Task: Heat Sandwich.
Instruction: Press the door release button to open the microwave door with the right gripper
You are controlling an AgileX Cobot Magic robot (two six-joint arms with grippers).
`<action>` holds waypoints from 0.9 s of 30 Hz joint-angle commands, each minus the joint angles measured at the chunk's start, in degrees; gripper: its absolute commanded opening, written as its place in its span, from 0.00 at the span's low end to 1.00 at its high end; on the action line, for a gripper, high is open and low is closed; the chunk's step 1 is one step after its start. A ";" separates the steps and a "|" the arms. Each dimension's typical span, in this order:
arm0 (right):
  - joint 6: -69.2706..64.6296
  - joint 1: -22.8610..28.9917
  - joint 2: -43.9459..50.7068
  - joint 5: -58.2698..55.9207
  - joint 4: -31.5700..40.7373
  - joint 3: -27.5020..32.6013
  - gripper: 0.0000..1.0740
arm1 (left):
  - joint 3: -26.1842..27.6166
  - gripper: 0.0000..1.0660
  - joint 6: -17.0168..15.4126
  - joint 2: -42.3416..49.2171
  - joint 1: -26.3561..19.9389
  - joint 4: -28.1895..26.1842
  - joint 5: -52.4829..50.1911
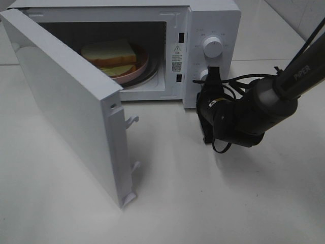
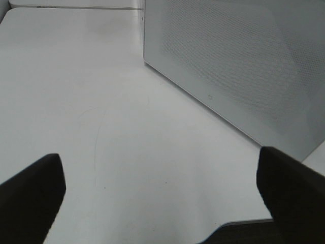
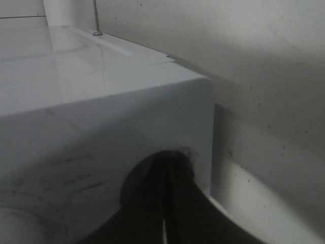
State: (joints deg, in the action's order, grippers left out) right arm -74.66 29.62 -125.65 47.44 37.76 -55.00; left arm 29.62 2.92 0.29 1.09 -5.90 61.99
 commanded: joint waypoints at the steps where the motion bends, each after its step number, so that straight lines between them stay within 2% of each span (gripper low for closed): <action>1: 0.63 -2.06 1.20 10.94 -3.44 -3.95 0.00 | -0.17 0.91 -0.23 0.29 -0.11 -0.46 -0.74; 7: 0.40 -2.06 3.67 7.33 -2.69 -0.34 0.00 | -0.17 0.91 -0.23 0.29 -0.11 -0.46 -0.74; 16: -2.86 0.97 4.64 2.06 -2.06 2.29 0.00 | -0.17 0.91 -0.23 0.29 -0.11 -0.46 -0.74; 27: 0.46 2.58 8.94 0.57 0.86 7.62 0.00 | -0.17 0.91 -0.23 0.29 -0.11 -0.46 -0.74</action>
State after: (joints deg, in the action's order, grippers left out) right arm -75.40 32.14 -117.51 47.78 38.62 -47.61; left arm 29.62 2.92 0.29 1.09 -5.90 61.99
